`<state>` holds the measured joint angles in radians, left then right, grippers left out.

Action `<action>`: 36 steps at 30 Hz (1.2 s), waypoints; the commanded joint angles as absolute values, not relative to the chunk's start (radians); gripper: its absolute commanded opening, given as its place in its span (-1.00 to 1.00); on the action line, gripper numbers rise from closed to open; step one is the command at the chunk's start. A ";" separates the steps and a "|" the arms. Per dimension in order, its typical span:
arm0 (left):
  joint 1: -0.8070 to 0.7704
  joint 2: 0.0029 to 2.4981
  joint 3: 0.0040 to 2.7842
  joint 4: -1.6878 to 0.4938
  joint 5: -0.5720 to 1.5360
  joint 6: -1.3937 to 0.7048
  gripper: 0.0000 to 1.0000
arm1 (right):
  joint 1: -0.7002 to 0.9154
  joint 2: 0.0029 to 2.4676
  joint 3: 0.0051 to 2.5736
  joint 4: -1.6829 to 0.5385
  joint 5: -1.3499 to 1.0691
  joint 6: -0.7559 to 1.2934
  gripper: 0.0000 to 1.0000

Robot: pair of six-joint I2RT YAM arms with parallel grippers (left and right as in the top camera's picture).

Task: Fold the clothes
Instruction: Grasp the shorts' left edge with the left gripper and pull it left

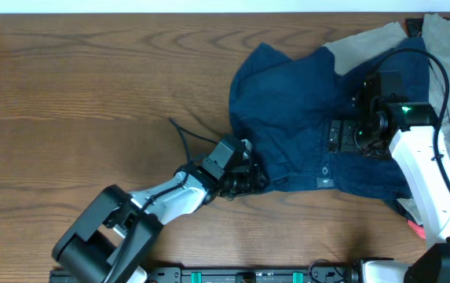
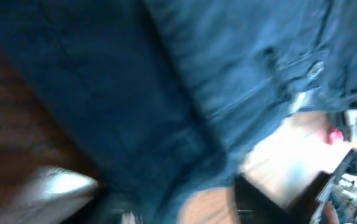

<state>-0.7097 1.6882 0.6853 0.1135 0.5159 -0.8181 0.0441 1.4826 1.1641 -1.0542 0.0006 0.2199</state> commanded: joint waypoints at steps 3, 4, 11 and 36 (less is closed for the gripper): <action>-0.699 1.705 0.673 0.084 0.505 -0.802 -0.88 | 0.038 1.485 1.179 -1.058 0.012 0.231 0.99; -0.688 1.703 0.673 0.053 0.505 -0.784 -0.88 | 0.038 1.485 1.179 -1.059 0.012 0.231 0.98; -0.408 1.623 0.687 -0.342 0.500 -0.562 -0.88 | 0.037 1.485 1.179 -1.084 0.049 0.231 0.99; 0.174 1.534 1.155 -0.998 0.437 -0.400 0.96 | 0.041 1.486 1.179 -0.952 -0.110 0.231 0.99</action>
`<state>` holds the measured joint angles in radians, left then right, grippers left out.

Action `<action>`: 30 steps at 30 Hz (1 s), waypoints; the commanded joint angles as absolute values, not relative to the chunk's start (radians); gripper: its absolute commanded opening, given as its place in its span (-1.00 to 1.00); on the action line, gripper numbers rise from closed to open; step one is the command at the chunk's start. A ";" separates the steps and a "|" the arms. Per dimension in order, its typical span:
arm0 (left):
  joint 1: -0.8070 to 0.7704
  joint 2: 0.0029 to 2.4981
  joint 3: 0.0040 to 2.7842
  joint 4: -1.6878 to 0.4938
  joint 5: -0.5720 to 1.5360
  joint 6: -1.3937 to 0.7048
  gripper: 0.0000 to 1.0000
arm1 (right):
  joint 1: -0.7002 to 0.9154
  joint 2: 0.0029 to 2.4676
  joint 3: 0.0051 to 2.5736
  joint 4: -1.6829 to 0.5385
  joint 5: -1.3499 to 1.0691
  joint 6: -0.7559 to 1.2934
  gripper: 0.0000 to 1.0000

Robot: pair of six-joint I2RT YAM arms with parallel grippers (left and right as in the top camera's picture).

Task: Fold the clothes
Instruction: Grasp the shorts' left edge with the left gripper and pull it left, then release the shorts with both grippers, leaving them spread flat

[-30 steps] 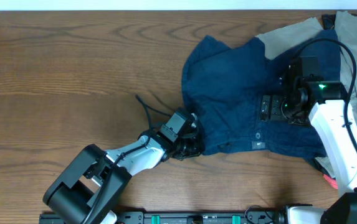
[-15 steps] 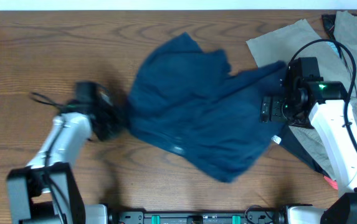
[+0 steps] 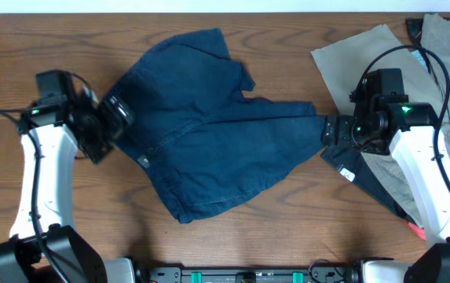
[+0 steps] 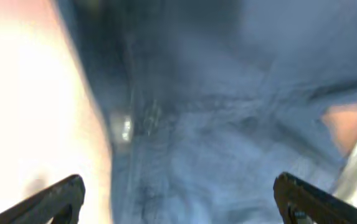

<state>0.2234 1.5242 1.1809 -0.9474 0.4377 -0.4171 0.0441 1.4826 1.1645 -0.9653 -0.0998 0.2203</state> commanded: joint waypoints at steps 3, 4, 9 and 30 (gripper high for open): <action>0.080 1.534 1.085 -1.036 0.437 -0.401 0.96 | 0.041 1.488 1.179 -0.926 -0.110 0.232 0.99; 0.048 1.534 1.058 -1.034 0.437 -0.401 0.96 | 0.041 1.489 1.179 -0.923 -0.110 0.232 0.99; -0.117 1.536 0.911 -1.011 0.437 -0.485 0.96 | 0.041 1.493 1.178 -0.921 -0.109 0.231 0.99; 0.003 1.531 0.776 -1.092 0.056 -0.472 -0.88 | 0.047 1.493 1.177 -0.949 -0.179 0.205 0.87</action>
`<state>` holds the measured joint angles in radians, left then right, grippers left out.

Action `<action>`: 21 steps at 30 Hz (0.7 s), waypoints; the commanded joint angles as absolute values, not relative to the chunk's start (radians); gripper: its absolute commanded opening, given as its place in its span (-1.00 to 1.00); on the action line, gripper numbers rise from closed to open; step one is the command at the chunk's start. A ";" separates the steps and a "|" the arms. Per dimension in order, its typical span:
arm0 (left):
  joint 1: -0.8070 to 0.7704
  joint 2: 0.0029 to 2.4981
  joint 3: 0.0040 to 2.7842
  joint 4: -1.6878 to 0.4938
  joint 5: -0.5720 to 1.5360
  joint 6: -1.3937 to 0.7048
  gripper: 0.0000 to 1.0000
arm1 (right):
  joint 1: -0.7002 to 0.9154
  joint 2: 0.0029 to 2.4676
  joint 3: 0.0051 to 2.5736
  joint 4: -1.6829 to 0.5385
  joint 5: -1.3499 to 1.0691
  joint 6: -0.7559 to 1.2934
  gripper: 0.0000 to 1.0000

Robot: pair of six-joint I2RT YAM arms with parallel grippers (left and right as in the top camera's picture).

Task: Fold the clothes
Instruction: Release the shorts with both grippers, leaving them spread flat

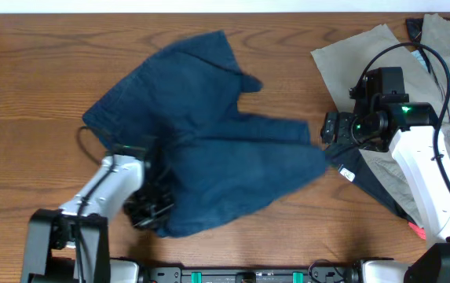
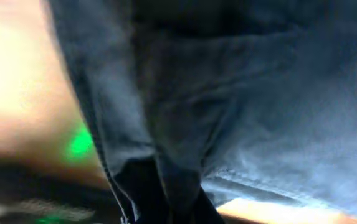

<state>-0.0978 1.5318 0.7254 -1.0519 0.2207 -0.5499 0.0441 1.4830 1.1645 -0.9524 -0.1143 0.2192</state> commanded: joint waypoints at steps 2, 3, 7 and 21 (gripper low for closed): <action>0.085 1.526 0.799 -1.098 0.064 -0.472 -0.88 | 0.063 1.496 1.177 -0.926 -0.274 0.166 0.83; 0.121 1.524 0.810 -1.098 0.082 -0.472 -0.86 | 0.076 1.499 1.177 -0.908 -0.321 0.159 0.80; 0.206 1.523 0.818 -1.040 0.168 -0.464 -0.85 | 0.154 1.536 1.177 -0.827 -0.380 0.172 0.79; 0.247 1.523 0.828 -0.775 0.160 -0.464 -0.86 | 0.322 1.842 1.177 -0.320 -0.376 0.564 0.68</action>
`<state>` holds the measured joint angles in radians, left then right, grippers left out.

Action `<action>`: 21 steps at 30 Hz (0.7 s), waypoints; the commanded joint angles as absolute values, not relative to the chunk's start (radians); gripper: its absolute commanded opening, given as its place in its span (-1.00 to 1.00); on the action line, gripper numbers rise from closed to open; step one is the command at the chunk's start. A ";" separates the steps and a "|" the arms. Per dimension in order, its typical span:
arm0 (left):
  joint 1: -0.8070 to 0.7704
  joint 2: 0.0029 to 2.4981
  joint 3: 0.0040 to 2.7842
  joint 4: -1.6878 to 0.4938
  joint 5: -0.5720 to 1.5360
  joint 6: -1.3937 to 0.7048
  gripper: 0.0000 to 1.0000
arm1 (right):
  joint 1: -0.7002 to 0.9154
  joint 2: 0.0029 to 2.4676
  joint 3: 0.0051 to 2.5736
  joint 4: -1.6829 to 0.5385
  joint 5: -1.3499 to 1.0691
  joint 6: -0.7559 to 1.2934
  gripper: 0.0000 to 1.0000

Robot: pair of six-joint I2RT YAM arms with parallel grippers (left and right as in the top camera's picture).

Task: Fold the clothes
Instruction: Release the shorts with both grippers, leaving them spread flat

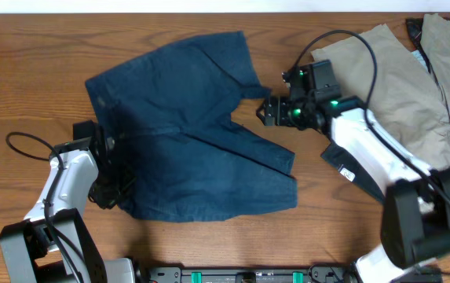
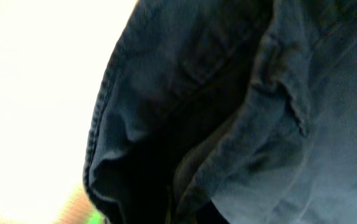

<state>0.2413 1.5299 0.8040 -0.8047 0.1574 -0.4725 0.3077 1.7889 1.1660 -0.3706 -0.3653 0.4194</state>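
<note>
A pair of blue denim shorts (image 1: 193, 134) lies spread on the wooden table (image 1: 36, 63), waistband to the left and legs to the right. My left gripper (image 1: 108, 182) sits at the lower left edge of the waistband and is shut on it. In the left wrist view the dark blue shorts (image 2: 228, 93) fill the frame and hide the fingers. My right gripper (image 1: 265, 112) hovers at the hem of the upper leg, fingers apparently apart, with nothing in them.
A khaki garment (image 1: 389, 71) lies at the back right under the right arm, with a second one at the right edge. A dark cloth with a white label (image 1: 349, 174) peeks out beneath it. The left arm's cable (image 1: 20, 141) loops over the table.
The left gripper moved from the shorts' lower front corner out to the left, and the shorts lie flatter and wider. The right gripper moved left from the khaki garment to the upper leg hem.
The shorts first lay bunched at the right, the left gripper on their front edge and the right arm over them. Then both grippers held them stretched across the table. Then the right end lay free with the left gripper at the front. Now the shorts lie spread at centre-left.
</note>
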 commanded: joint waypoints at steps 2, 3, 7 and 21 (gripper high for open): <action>0.247 1.523 0.846 -0.738 0.160 -0.464 -0.88 | 0.324 1.882 1.177 -0.253 -0.392 0.572 0.66; 0.247 1.523 0.858 -0.719 0.160 -0.464 -0.88 | 0.324 1.901 1.177 -0.221 -0.398 0.572 0.66; 0.247 1.523 0.901 -0.709 0.161 -0.464 -0.83 | 0.321 1.914 1.177 -0.243 -0.397 0.501 0.60; 0.248 1.488 0.915 -1.055 0.146 -0.514 0.81 | 0.315 1.621 1.177 -0.904 -0.069 0.856 0.99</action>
